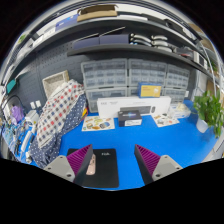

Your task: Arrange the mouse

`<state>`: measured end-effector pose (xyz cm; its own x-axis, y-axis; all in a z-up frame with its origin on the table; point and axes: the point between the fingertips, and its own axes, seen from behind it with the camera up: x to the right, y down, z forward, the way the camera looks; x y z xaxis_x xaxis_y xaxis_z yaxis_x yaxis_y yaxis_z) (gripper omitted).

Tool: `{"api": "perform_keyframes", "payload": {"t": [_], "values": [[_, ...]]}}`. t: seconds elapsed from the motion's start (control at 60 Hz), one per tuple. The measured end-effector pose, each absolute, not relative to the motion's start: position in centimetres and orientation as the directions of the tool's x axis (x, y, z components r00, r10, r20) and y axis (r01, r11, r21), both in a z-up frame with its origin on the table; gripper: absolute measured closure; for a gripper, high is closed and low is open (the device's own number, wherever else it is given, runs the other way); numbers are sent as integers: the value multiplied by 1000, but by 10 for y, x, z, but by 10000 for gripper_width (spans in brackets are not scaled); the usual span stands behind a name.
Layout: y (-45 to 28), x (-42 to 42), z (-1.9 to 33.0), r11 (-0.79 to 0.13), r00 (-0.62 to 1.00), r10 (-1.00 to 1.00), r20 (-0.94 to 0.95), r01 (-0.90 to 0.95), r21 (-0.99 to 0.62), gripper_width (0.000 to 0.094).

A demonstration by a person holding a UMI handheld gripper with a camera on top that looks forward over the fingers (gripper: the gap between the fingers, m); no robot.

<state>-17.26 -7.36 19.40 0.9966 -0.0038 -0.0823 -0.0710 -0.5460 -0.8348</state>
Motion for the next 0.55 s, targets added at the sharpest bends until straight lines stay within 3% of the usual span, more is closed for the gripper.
{"api": "perform_keyframes", "payload": {"t": [0.2, 0.55], "values": [[-119, -109, 211, -504, 998, -16, -54, -55, -862, 102], [-199, -52, 188, -523, 998, 13, -63, -47, -851, 101]]}}
